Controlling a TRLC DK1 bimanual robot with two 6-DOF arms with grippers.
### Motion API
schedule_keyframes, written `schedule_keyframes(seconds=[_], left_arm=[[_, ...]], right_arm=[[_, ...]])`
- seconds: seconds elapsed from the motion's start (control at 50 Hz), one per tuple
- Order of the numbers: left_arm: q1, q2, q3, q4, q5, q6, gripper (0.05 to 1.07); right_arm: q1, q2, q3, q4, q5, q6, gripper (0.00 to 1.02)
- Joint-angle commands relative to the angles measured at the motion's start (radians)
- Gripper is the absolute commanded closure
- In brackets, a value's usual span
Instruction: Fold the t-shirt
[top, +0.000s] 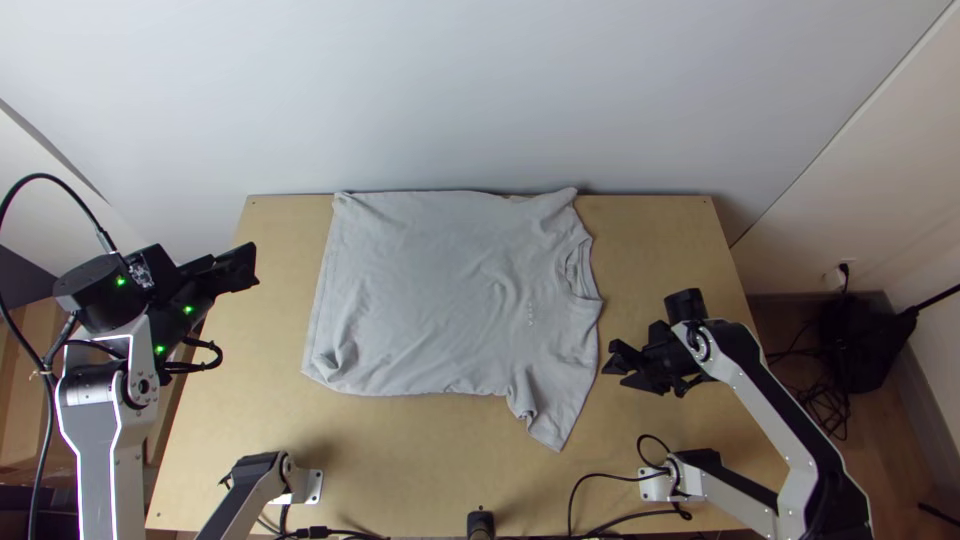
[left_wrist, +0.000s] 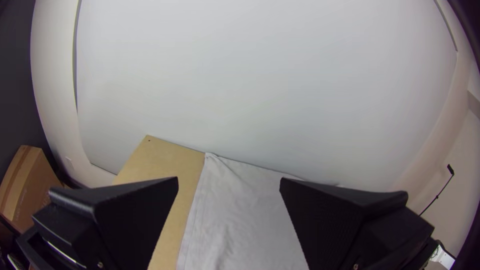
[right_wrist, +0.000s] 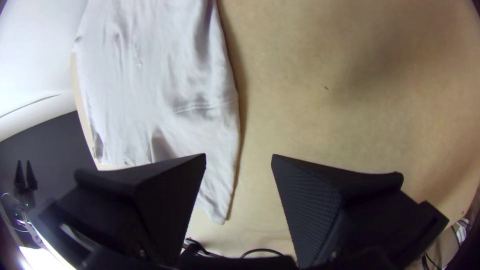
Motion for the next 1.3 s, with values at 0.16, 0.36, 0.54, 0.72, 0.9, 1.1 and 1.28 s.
schedule_keyframes(seconds=[0.16, 0.36, 0.54, 0.72, 0.9, 1.1, 1.28], left_arm=[[0.006, -0.038, -0.039, -0.011, 0.007, 0.023, 0.09], [0.009, -0.041, -0.058, -0.011, 0.007, 0.028, 0.09], [0.009, -0.044, -0.090, -0.038, 0.008, 0.103, 0.09], [0.013, -0.054, -0.202, -0.172, 0.008, 0.399, 0.11], [0.064, -0.084, -0.424, -0.249, 0.010, 0.775, 0.11], [0.122, -0.033, -0.556, -0.218, 0.014, 0.965, 0.16], [0.121, 0.050, -0.621, -0.126, 0.062, 1.005, 0.18]], right_arm=[[0.026, 0.156, -0.012, 0.116, 0.004, -0.020, 0.42], [0.073, 0.268, 0.023, 0.191, 0.004, -0.011, 0.42], [0.130, 0.311, 0.034, 0.361, 0.053, 0.027, 0.94], [0.185, 0.334, 0.078, 0.357, 0.067, 0.047, 1.00], [0.187, 0.344, 0.141, 0.352, 0.066, 0.063, 1.00], [0.207, 0.316, 0.154, 0.343, 0.066, 0.084, 1.00], [0.225, 0.296, 0.169, 0.343, 0.066, 0.113, 1.00]])
